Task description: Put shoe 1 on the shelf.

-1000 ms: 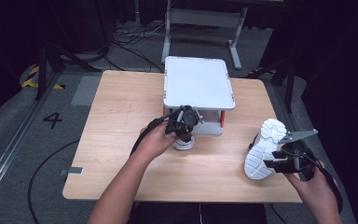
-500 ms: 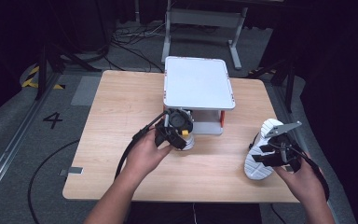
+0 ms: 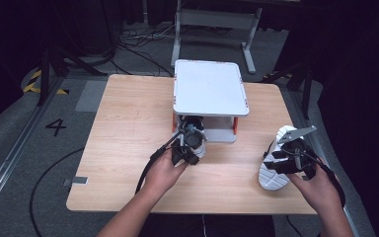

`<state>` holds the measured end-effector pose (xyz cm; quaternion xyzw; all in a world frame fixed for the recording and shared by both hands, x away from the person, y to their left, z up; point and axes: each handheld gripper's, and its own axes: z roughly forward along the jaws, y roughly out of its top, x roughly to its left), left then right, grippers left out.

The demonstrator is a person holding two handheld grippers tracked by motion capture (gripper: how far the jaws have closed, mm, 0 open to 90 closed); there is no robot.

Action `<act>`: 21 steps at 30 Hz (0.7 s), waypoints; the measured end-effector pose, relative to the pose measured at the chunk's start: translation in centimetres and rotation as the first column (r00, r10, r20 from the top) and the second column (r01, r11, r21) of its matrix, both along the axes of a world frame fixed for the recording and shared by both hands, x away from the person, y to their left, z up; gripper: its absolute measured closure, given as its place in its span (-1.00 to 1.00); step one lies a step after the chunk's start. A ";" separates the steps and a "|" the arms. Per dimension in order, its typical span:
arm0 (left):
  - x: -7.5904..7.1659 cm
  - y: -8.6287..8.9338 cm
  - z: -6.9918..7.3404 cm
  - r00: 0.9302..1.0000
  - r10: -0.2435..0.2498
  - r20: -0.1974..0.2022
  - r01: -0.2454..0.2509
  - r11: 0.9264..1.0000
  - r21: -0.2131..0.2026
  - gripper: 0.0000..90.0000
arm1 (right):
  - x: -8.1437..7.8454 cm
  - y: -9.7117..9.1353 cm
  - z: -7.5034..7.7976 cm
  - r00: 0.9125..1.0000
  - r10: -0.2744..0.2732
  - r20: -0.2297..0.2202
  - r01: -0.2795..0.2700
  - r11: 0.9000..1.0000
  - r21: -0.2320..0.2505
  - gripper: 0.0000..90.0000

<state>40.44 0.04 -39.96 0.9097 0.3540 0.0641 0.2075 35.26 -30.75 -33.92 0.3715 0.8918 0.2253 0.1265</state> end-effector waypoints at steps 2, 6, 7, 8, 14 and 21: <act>0.4 -0.4 -0.4 1.000 -0.007 -0.003 0.007 1.000 0.006 0.66 | 0.0 0.2 -0.3 1.000 0.008 -0.014 -0.008 1.000 0.000 0.13; 0.9 -1.0 -0.8 1.000 -0.014 -0.005 0.014 1.000 0.014 0.79 | 0.0 0.3 -0.4 1.000 0.013 -0.018 -0.013 1.000 0.002 0.13; 1.3 -1.0 -0.8 1.000 -0.007 -0.014 0.007 1.000 -0.008 0.82 | 0.0 0.3 -0.4 1.000 0.012 -0.017 -0.012 1.000 0.002 0.13; 1.3 -1.0 -0.8 1.000 -0.005 -0.004 0.005 1.000 -0.013 0.85 | -0.1 0.3 -0.4 1.000 0.012 -0.016 -0.012 1.000 0.001 0.13; 1.3 -1.2 -0.6 0.985 0.056 0.161 -0.070 0.994 0.081 0.89 | -0.3 0.4 -0.5 1.000 0.020 -0.020 -0.020 1.000 0.001 0.13; 3.2 -1.0 -0.9 0.983 0.076 0.170 -0.087 0.995 0.056 0.89 | -0.6 0.1 -0.9 0.999 0.013 -0.040 -0.012 1.000 0.012 0.12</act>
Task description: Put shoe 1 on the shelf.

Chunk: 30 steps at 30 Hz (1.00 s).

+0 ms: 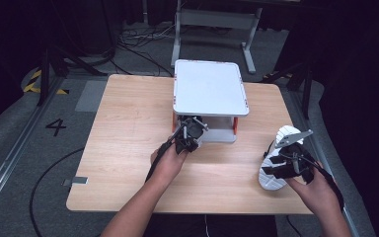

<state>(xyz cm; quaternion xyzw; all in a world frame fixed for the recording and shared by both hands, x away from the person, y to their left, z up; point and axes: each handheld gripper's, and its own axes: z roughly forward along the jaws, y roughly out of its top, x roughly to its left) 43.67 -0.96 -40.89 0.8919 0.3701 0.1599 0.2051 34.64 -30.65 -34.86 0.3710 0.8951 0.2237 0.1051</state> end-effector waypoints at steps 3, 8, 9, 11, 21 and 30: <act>0.8 -0.2 -0.3 1.000 -0.004 0.017 0.005 1.000 -0.021 0.88 | -0.3 0.0 -0.2 1.000 -0.003 -0.004 0.003 1.000 -0.005 0.12; 1.3 -1.2 -1.4 0.991 -0.033 0.130 0.021 0.995 0.093 0.72 | -1.2 -1.0 -0.1 0.999 -0.032 -0.008 0.033 0.999 0.011 0.13; 1.4 -1.2 -1.6 0.989 -0.053 0.135 0.040 0.995 0.096 0.72 | -1.4 -1.3 0.0 0.999 -0.045 -0.006 0.045 0.999 0.012 0.13; 1.5 -1.3 -1.9 0.984 -0.074 0.161 0.056 0.992 0.113 0.72 | -1.6 -1.6 0.1 0.998 -0.056 -0.006 0.056 0.998 0.015 0.14; 2.4 -0.7 -3.2 0.961 -0.114 0.251 0.077 0.985 0.151 0.43 | -1.5 -1.5 -0.4 0.999 -0.049 -0.022 0.049 0.999 0.019 0.14; 0.9 0.2 -0.8 0.998 -0.051 0.034 0.046 0.993 0.113 0.34 | -0.6 -1.5 -0.1 0.999 -0.040 -0.019 0.041 0.999 0.029 0.14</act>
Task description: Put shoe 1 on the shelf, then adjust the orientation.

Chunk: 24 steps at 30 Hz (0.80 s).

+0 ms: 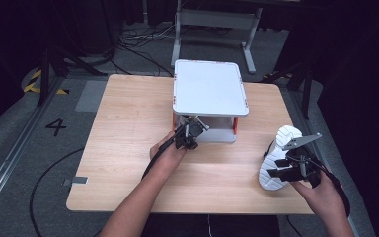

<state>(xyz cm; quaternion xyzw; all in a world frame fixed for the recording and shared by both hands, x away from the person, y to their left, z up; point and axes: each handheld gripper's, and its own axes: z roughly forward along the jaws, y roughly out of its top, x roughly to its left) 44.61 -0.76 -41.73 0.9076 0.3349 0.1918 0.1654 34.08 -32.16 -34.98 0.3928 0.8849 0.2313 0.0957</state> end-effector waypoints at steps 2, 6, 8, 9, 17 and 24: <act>-1.2 0.7 1.2 1.000 -0.014 -0.011 0.013 0.999 -0.029 0.31 | 0.3 0.1 0.0 1.000 0.006 0.001 -0.006 1.000 0.001 0.14; -3.6 2.6 4.3 0.999 -0.024 -0.034 0.021 0.995 -0.095 0.24 | 1.1 0.5 0.3 1.000 0.026 0.009 -0.026 1.000 0.007 0.14; -4.4 3.5 5.6 0.999 -0.015 -0.033 0.011 0.992 -0.122 0.20 | 1.4 0.6 0.3 1.000 0.026 0.010 -0.026 1.000 0.010 0.14; -4.7 4.0 6.2 0.999 -0.011 -0.037 0.006 0.991 -0.136 0.16 | 1.6 0.6 0.3 1.000 0.022 0.009 -0.022 1.000 0.012 0.14; -6.0 8.3 8.3 0.999 0.004 -0.031 -0.012 0.969 -0.247 -0.08 | 2.3 0.1 0.0 1.000 -0.014 0.008 0.014 1.000 -0.002 0.10; -5.5 13.1 7.8 0.982 0.151 -0.114 -0.176 0.952 -0.249 -0.36 | 2.9 -1.2 0.6 0.997 -0.079 0.017 0.080 0.997 -0.020 0.07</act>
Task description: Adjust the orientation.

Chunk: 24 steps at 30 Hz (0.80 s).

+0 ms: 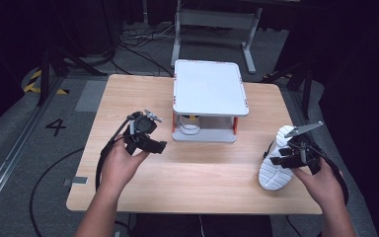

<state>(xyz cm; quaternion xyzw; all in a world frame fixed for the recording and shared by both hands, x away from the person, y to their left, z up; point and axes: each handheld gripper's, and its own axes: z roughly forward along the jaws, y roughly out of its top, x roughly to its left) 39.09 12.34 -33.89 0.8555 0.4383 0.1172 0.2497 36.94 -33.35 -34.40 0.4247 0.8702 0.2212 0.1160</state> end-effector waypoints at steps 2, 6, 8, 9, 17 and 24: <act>0.1 0.5 -0.2 0.998 0.035 -0.044 -0.034 0.999 0.003 -0.40 | 0.1 -0.7 0.2 0.999 -0.040 -0.019 0.040 0.999 -0.002 0.05; 0.0 1.1 -0.9 0.994 0.092 -0.050 -0.088 0.993 0.075 -0.39 | 0.0 -2.5 0.7 0.984 -0.179 -0.029 0.178 0.984 -0.028 0.04; 0.1 1.4 -1.3 0.992 0.116 -0.055 -0.109 0.988 0.108 -0.38 | 0.1 -3.2 0.8 0.973 -0.231 -0.030 0.230 0.973 -0.031 0.07; 0.2 1.5 -1.4 0.992 0.114 -0.060 -0.107 0.989 0.106 -0.32 | 0.1 -3.6 0.8 0.967 -0.252 -0.037 0.251 0.967 -0.035 0.11; 0.0 1.1 -1.5 0.997 0.064 -0.050 -0.059 0.995 0.084 -0.05 | 1.4 -4.4 -1.2 0.955 -0.285 -0.079 0.280 0.958 -0.066 0.46; 0.1 0.8 -1.7 0.997 0.051 -0.057 -0.047 0.996 0.077 0.01 | 1.7 -5.4 -2.1 0.941 -0.325 -0.098 0.320 0.945 -0.062 0.41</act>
